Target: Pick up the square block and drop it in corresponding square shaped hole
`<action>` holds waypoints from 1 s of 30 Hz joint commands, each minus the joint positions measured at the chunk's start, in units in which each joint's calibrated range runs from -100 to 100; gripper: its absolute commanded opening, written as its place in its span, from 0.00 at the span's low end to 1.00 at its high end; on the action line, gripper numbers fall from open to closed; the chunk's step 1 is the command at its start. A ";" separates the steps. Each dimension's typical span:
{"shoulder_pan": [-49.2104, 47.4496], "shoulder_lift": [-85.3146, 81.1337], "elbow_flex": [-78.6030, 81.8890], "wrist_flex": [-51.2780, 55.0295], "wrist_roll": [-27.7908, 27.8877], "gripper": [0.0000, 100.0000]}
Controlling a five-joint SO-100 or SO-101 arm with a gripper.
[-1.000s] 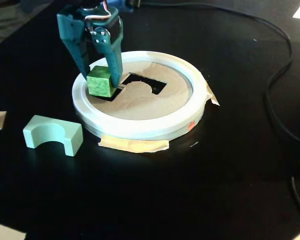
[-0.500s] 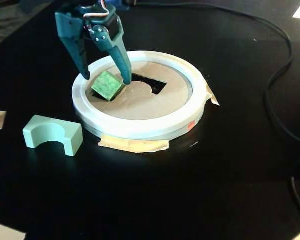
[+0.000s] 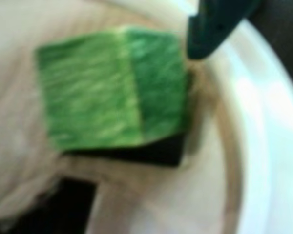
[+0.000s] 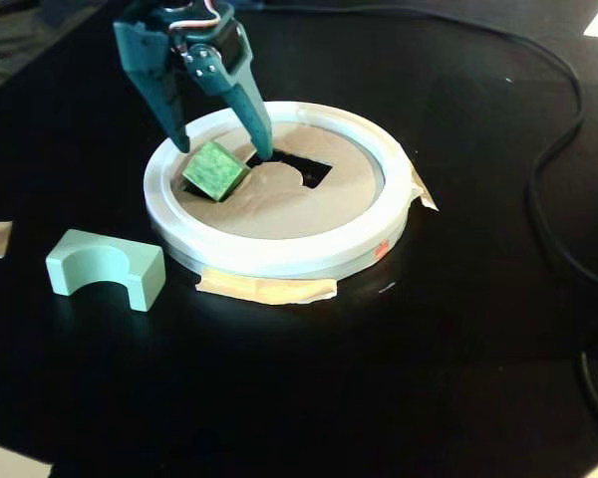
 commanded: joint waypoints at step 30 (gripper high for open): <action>6.88 4.29 1.90 -6.47 0.98 0.70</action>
